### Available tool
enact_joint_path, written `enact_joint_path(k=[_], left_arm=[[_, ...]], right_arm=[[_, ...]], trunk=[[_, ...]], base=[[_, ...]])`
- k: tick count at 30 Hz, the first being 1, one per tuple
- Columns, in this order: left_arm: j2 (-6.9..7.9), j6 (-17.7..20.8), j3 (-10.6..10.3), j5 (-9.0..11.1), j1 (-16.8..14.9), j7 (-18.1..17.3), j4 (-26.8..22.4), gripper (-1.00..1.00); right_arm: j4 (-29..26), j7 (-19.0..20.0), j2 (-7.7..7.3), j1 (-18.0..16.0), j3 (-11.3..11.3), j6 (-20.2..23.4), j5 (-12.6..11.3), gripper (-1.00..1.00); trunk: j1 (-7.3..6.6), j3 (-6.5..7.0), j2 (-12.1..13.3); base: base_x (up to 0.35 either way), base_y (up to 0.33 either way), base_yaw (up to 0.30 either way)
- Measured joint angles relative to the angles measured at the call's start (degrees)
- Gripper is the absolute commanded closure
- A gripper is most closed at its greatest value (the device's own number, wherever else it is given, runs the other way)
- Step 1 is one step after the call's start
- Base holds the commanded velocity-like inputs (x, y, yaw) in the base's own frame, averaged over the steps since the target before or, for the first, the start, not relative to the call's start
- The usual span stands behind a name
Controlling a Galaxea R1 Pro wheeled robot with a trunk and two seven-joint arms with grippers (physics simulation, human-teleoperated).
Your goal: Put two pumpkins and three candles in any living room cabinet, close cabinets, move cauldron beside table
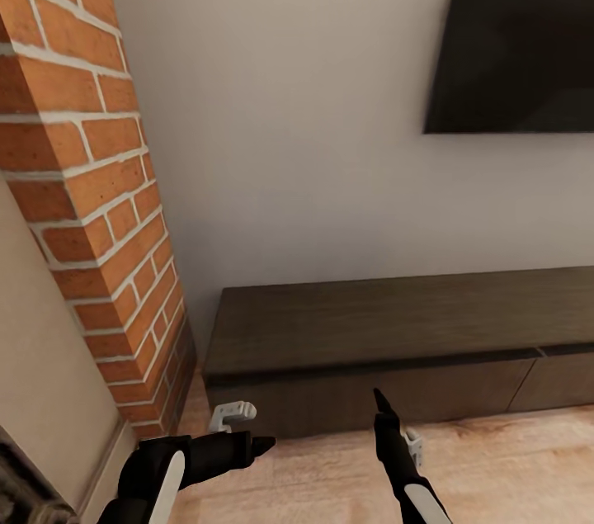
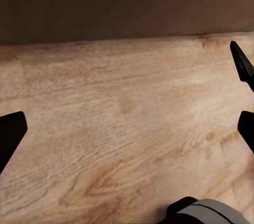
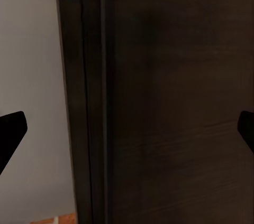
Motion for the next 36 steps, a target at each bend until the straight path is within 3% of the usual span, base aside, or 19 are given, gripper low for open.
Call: enact_joint_path(k=[18, 36], left_arm=[[-0.01, 0.0, 0.0, 0.0, 0.0, 0.0, 0.0, -1.0], [-0.03, -0.08, 0.0, 0.0, 0.0, 0.0, 0.0, -1.0]], right_arm=[[0.27, -0.06, 0.06, -0.04, 0.0, 0.0, 0.0, -1.0], [0.27, -0.09, 0.03, -0.02, 0.0, 0.04, 0.0, -1.0]], trunk=[[-0.01, 0.0, 0.0], [0.89, -0.72, -1.6]], base=[[0.194, 0.0, 0.0], [0.013, 0.0, 0.0]])
